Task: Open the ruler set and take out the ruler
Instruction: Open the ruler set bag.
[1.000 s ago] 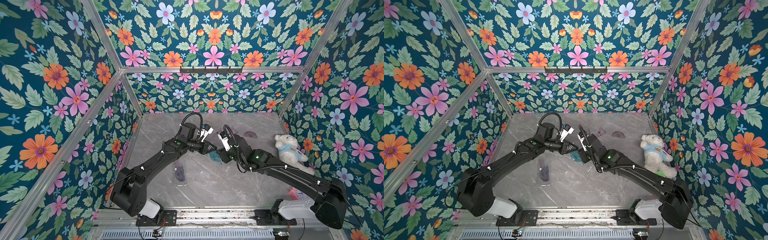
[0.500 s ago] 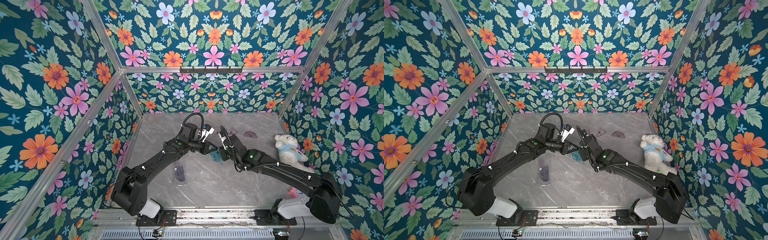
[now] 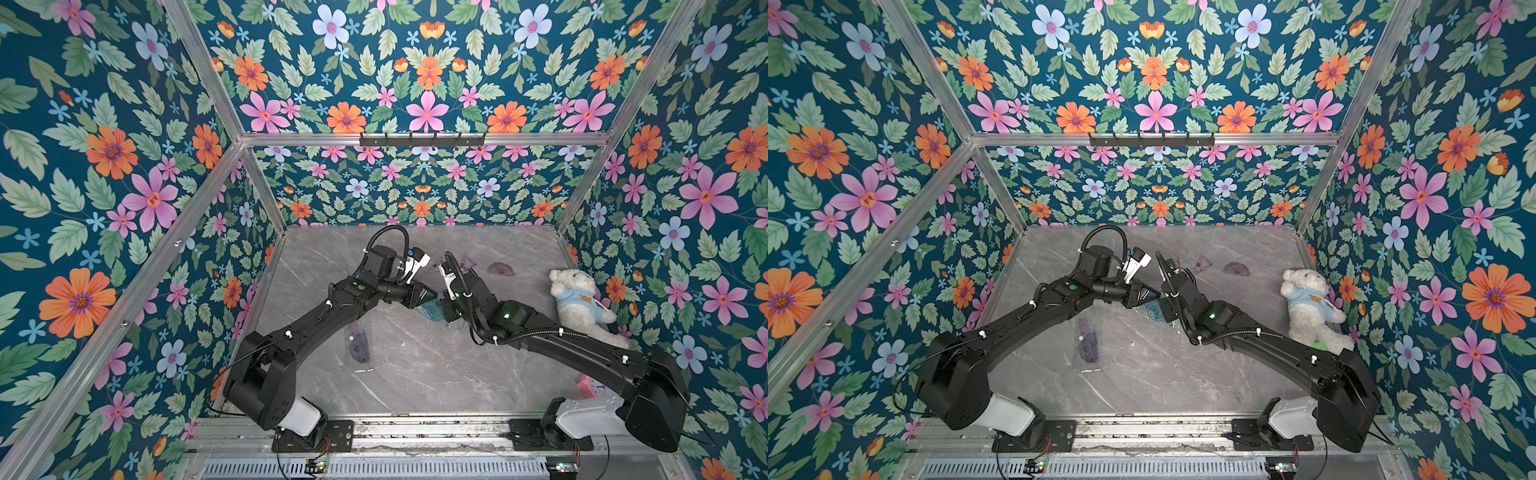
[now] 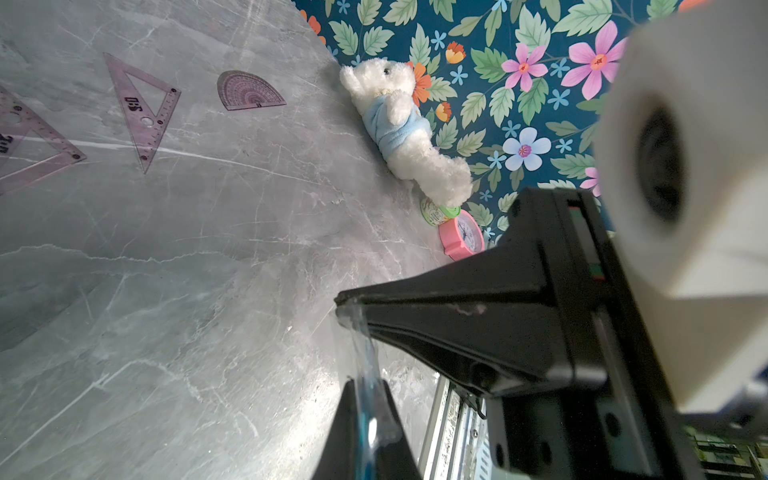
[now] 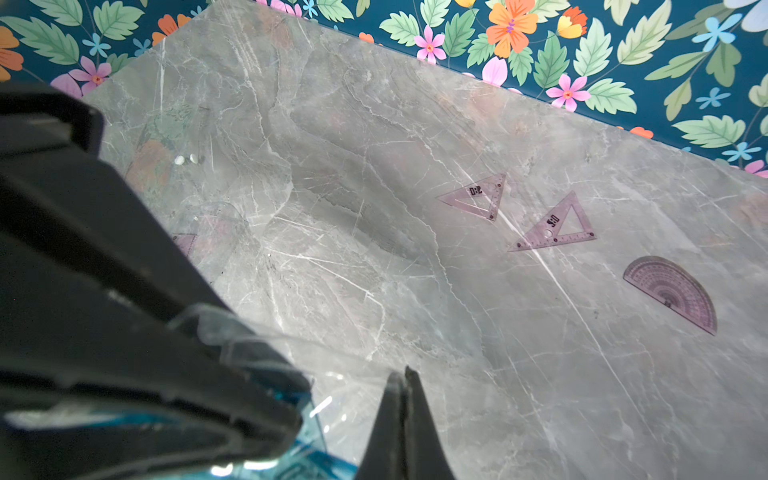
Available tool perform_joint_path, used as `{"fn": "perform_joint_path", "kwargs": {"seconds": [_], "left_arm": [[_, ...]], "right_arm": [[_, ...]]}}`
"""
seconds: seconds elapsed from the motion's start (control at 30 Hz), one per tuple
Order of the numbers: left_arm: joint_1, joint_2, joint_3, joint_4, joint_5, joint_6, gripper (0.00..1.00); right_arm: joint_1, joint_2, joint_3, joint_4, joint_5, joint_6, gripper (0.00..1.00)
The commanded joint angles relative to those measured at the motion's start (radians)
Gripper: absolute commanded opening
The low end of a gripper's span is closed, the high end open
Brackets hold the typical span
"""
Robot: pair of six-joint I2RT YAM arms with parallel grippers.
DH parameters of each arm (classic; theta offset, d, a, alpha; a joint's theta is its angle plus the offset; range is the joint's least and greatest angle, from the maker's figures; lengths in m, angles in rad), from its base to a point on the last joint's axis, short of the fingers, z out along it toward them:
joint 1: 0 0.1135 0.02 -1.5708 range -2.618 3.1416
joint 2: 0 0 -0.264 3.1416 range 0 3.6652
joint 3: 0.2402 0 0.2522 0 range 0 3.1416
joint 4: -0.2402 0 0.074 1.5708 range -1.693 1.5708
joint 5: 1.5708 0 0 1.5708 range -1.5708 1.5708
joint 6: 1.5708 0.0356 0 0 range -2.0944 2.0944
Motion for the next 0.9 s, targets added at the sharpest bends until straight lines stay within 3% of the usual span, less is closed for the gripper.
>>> {"fn": "perform_joint_path", "kwargs": {"seconds": [0.0, 0.17, 0.53, 0.87], "left_arm": [[-0.001, 0.011, 0.017, -0.071, 0.033, 0.033, 0.00], [-0.002, 0.023, 0.042, -0.144, 0.032, 0.089, 0.00], [-0.006, 0.011, 0.058, -0.245, 0.016, 0.185, 0.00], [-0.027, 0.018, 0.061, -0.278, 0.033, 0.218, 0.00]], "right_arm": [[-0.003, -0.025, -0.013, -0.015, 0.069, 0.010, 0.00], [-0.027, -0.065, -0.026, -0.032, 0.033, 0.004, 0.00], [-0.129, -0.146, -0.025, -0.105, -0.181, 0.012, 0.00], [-0.137, -0.138, -0.010, -0.125, -0.240, 0.008, 0.00]]}}
